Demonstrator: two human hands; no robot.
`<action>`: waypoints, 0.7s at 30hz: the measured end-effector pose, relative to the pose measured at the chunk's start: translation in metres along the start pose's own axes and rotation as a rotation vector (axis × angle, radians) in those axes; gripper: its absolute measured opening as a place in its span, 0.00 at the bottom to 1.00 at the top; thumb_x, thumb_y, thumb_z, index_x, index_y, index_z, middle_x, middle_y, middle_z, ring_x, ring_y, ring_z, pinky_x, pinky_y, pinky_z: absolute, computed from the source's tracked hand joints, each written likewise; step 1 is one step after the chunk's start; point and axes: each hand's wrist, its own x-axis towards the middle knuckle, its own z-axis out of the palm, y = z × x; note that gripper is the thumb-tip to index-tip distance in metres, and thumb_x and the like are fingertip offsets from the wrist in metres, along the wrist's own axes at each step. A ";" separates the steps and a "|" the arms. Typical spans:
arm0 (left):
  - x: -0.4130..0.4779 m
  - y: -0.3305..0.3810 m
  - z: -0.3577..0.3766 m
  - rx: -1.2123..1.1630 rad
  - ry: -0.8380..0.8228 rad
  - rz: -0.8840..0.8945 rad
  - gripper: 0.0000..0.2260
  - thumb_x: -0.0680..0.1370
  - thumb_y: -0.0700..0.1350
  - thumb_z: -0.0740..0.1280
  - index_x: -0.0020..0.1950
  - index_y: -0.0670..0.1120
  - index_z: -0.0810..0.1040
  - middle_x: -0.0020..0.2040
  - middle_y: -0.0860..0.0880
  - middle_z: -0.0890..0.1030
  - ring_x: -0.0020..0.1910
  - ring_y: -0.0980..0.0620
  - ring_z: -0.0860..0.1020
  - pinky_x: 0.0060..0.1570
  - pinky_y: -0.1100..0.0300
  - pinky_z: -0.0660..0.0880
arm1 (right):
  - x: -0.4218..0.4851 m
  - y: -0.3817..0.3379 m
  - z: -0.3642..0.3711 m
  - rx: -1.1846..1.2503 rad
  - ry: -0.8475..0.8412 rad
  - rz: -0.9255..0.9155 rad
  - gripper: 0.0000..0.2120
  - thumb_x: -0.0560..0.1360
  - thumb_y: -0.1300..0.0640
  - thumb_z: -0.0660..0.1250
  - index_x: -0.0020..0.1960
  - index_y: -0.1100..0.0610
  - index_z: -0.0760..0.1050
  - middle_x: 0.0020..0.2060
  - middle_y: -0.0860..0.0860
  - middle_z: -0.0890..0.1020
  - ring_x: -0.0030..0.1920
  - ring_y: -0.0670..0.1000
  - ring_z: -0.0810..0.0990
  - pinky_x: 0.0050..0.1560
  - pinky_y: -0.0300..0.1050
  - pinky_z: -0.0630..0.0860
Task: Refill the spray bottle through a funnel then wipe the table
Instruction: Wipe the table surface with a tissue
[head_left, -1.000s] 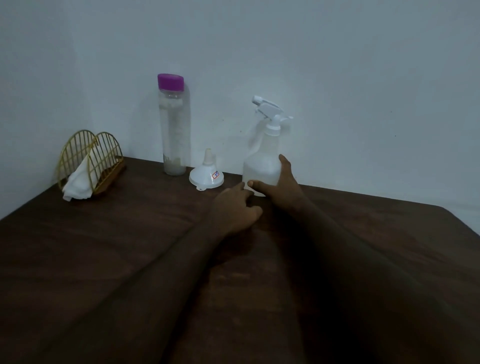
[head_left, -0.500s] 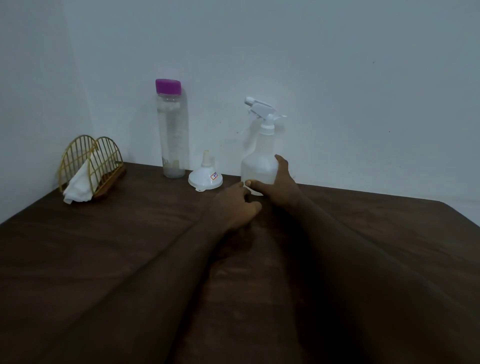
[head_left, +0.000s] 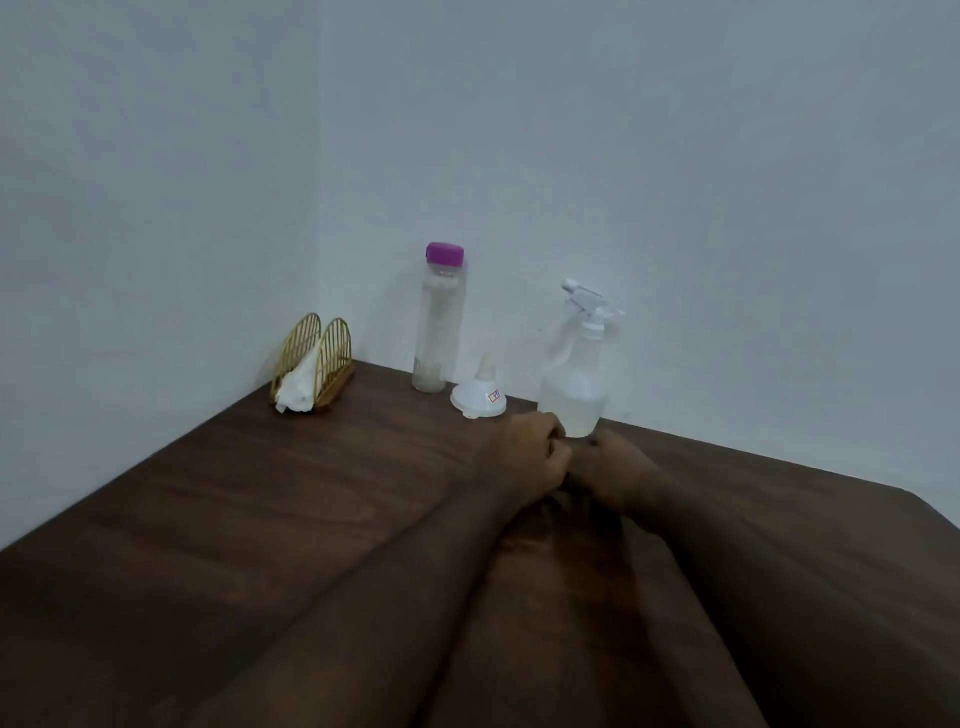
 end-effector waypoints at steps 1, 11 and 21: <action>-0.006 0.000 -0.005 -0.015 0.012 0.012 0.09 0.73 0.44 0.64 0.48 0.44 0.81 0.43 0.49 0.82 0.42 0.54 0.77 0.43 0.64 0.70 | -0.012 -0.008 -0.001 -0.067 -0.026 -0.022 0.13 0.76 0.54 0.67 0.57 0.61 0.79 0.52 0.58 0.83 0.54 0.59 0.81 0.55 0.51 0.78; -0.074 -0.074 -0.130 0.167 0.072 -0.048 0.05 0.77 0.49 0.65 0.45 0.50 0.78 0.39 0.54 0.79 0.36 0.59 0.75 0.37 0.65 0.71 | -0.083 -0.088 0.040 -0.181 -0.034 -0.297 0.06 0.75 0.52 0.70 0.46 0.55 0.81 0.43 0.49 0.84 0.44 0.48 0.82 0.50 0.48 0.79; -0.076 -0.171 -0.197 0.110 0.309 -0.415 0.05 0.76 0.42 0.66 0.49 0.44 0.80 0.44 0.46 0.83 0.43 0.47 0.81 0.47 0.54 0.78 | -0.046 -0.193 0.108 -0.092 0.114 -0.385 0.15 0.76 0.56 0.68 0.32 0.60 0.72 0.31 0.54 0.78 0.35 0.52 0.78 0.39 0.46 0.73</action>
